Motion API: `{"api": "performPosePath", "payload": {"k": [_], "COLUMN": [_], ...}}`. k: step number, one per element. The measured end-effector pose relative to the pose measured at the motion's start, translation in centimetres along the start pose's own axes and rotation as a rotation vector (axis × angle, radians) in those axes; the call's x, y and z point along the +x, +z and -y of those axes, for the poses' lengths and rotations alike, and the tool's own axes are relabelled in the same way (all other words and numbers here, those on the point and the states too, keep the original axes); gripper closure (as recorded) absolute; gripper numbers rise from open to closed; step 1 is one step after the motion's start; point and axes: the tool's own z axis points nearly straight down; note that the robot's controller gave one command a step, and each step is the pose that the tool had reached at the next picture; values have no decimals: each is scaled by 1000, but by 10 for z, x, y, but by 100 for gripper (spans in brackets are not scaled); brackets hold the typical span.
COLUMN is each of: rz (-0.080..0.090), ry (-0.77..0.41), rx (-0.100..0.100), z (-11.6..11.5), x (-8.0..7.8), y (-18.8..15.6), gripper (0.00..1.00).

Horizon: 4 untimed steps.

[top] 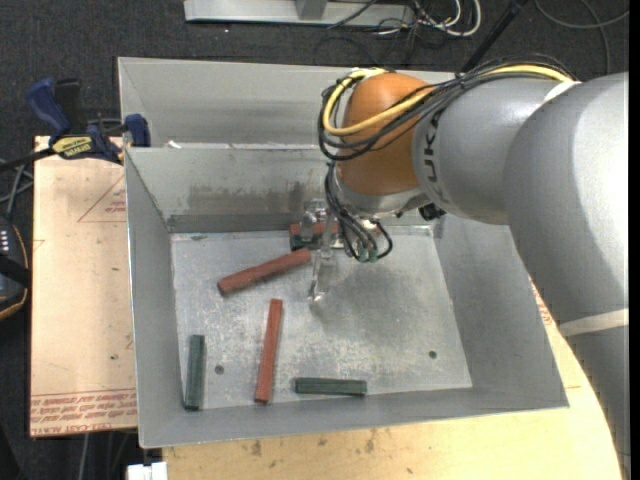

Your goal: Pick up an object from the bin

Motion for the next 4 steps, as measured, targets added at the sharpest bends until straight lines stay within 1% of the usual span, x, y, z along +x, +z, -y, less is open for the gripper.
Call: {"api": "performPosePath", "payload": {"k": [1,2,3,4], "rz": [0,0,0,0], "ry": [-284,-284,-276,-276], "rx": [-1,-1,-1,-1], "z": [-26,-26,-21,-20], "x": [-4,-4,4,4], "y": [22,22,-96,-96], "gripper": [100,100,100,100]}}
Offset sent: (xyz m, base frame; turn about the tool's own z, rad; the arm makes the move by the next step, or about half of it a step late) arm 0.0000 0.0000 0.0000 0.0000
